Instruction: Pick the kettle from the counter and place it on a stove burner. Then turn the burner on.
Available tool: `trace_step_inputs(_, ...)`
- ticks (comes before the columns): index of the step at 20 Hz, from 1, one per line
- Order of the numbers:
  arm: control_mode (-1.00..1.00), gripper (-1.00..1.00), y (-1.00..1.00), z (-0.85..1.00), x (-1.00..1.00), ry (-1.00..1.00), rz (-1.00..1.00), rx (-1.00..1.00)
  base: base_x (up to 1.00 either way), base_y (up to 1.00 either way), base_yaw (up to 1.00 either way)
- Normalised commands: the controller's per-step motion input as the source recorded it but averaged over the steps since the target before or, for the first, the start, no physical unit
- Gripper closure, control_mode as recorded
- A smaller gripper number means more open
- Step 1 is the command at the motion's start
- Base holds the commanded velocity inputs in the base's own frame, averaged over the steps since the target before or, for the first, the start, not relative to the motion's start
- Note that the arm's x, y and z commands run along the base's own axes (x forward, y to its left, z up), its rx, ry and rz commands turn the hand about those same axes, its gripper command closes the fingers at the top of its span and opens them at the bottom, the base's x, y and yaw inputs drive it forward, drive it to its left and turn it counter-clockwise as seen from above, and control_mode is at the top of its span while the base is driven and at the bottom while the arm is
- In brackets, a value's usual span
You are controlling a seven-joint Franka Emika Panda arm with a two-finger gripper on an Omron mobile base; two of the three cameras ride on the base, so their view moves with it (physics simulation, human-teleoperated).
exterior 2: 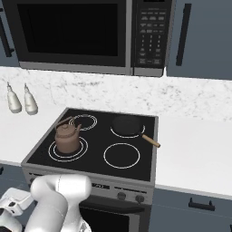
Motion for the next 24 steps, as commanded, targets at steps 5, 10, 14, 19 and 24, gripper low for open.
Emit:
trace_step_inputs(5, -1.00, -1.00, 0.10, -0.03, 0.15, -0.01, 0.05, 0.00, 0.00, 0.00, 0.00)
trace_step_inputs(10, -1.00, -1.00, 0.00, -0.09, 0.32, 0.00, 0.01, 0.00, 0.00, 0.00, 0.00)
trace_step_inputs(14, -1.00, -1.00, 0.00, -0.26, 0.20, 0.00, 0.04, 0.00, 0.00, 0.00, 0.00)
trace_step_inputs(19, -1.00, -1.00, 0.01, -0.30, 0.15, 0.00, 0.05, 0.00, 0.00, 0.00, 0.00)
trace_step_inputs(24, -1.00, -1.00, 0.16, -0.28, 0.12, 0.00, 0.06, 0.00, 0.00, 0.00, 0.00)
